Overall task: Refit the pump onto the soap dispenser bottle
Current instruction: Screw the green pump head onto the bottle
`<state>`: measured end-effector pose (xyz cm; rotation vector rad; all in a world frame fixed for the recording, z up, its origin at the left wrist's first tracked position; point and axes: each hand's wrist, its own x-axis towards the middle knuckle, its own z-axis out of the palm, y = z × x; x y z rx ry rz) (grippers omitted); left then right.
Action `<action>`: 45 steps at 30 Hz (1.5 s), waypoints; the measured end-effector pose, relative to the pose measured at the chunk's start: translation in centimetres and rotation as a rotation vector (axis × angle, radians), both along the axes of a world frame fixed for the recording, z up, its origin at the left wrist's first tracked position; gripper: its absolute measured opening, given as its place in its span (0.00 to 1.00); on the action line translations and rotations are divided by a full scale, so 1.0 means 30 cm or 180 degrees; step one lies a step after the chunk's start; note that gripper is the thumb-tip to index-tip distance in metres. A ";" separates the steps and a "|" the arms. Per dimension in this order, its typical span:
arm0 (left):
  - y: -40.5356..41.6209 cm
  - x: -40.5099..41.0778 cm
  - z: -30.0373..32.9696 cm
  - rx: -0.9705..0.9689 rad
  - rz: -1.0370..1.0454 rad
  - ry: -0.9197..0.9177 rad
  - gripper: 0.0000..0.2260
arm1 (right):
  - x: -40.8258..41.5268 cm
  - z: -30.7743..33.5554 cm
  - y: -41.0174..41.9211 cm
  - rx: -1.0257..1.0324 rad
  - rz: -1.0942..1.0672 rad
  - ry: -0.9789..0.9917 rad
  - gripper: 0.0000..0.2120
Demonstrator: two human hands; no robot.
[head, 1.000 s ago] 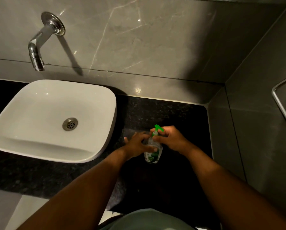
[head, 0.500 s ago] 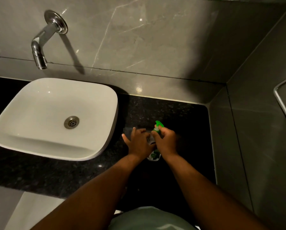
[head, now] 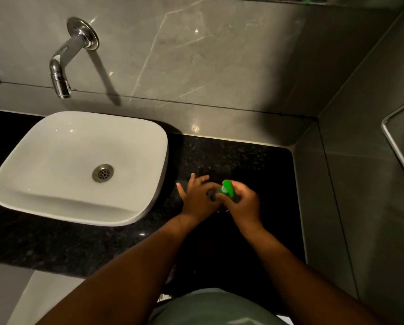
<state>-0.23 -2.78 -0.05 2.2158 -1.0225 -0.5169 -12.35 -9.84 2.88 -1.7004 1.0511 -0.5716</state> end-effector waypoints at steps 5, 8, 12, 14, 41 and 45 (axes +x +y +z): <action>-0.011 -0.014 -0.024 -0.0023 -0.0043 -0.0038 0.25 | -0.087 0.048 -0.025 0.0100 0.0346 0.0153 0.29; -0.010 -0.016 -0.042 -0.0112 0.0052 -0.0101 0.30 | -0.126 0.076 -0.032 0.0142 0.0181 0.0057 0.24; -0.002 -0.011 -0.055 -0.0121 -0.0097 -0.0174 0.28 | -0.130 0.127 -0.057 0.0093 0.0072 0.0010 0.16; -0.001 -0.011 -0.049 -0.0095 -0.0205 -0.0223 0.28 | -0.113 0.156 -0.070 0.0051 0.0071 0.0040 0.13; -0.004 -0.027 0.029 -0.0689 -0.0309 0.0069 0.11 | -0.009 0.281 -0.053 0.0662 0.0630 0.0631 0.11; -0.004 -0.016 0.037 -0.0623 -0.0381 0.0101 0.12 | -0.014 0.283 -0.066 0.0649 0.0700 0.0627 0.10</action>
